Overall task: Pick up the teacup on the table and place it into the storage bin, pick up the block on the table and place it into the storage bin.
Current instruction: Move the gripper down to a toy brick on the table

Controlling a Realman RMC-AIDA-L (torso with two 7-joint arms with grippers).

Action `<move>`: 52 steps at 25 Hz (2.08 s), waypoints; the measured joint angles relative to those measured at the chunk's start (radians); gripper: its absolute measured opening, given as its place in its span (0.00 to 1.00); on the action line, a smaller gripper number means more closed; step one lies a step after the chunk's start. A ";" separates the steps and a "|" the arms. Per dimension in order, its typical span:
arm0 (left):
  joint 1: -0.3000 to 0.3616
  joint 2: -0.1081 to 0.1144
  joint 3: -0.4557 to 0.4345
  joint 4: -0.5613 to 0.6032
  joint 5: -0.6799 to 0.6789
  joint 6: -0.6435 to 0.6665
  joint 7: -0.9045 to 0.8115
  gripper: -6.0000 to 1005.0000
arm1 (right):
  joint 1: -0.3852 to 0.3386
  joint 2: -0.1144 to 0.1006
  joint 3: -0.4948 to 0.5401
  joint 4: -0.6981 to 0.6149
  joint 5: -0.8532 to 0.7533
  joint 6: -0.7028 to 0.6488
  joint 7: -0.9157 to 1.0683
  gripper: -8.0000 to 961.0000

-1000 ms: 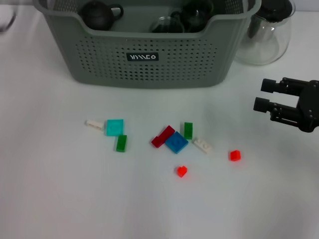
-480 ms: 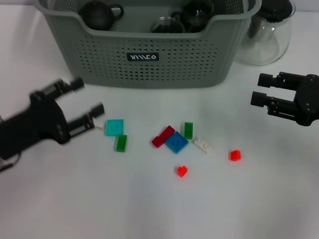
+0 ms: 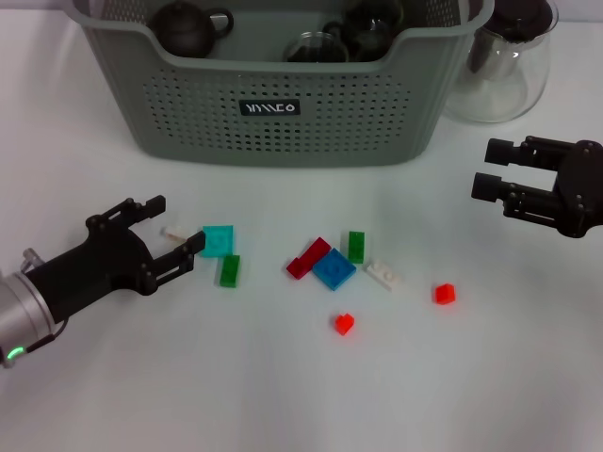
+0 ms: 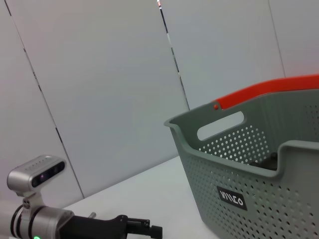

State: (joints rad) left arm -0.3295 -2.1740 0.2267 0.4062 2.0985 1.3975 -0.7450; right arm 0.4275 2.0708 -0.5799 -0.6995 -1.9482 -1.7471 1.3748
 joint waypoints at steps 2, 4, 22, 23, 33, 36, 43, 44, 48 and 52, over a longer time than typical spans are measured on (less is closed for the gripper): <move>0.004 0.000 -0.001 -0.007 0.000 -0.016 0.002 0.75 | -0.001 0.000 0.000 0.000 0.000 0.000 0.001 0.64; 0.014 0.000 -0.009 -0.007 0.005 -0.011 0.001 0.75 | -0.001 0.000 0.000 0.000 0.000 0.000 0.001 0.64; 0.017 0.001 -0.005 -0.043 0.025 -0.043 -0.019 0.75 | 0.008 -0.005 0.000 0.000 0.000 0.000 0.013 0.64; 0.015 0.002 -0.004 -0.043 0.025 -0.049 -0.023 0.75 | 0.008 -0.005 0.000 0.000 0.000 0.000 0.013 0.64; -0.014 0.002 -0.001 -0.054 0.026 -0.074 -0.021 0.75 | 0.007 -0.005 0.000 0.000 -0.003 0.007 0.013 0.64; -0.023 0.003 -0.003 -0.054 0.026 -0.086 -0.018 0.75 | 0.007 -0.002 0.001 0.000 -0.021 0.010 0.013 0.64; -0.011 0.003 -0.011 -0.024 0.019 -0.083 0.031 0.75 | 0.006 -0.001 0.004 0.000 -0.024 0.011 0.013 0.64; -0.010 0.003 -0.012 -0.021 0.018 -0.085 0.036 0.75 | 0.006 -0.001 0.004 0.000 -0.024 0.012 0.013 0.64; -0.008 0.002 -0.017 -0.015 0.013 -0.087 0.065 0.75 | 0.005 0.000 0.003 0.000 -0.025 0.012 0.013 0.64; -0.008 -0.001 -0.064 -0.039 -0.001 -0.087 0.170 0.75 | 0.002 0.000 0.004 0.000 -0.025 0.012 0.013 0.64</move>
State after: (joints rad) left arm -0.3375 -2.1746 0.1626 0.3669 2.0974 1.3100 -0.5746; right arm 0.4294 2.0709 -0.5757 -0.6995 -1.9728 -1.7348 1.3883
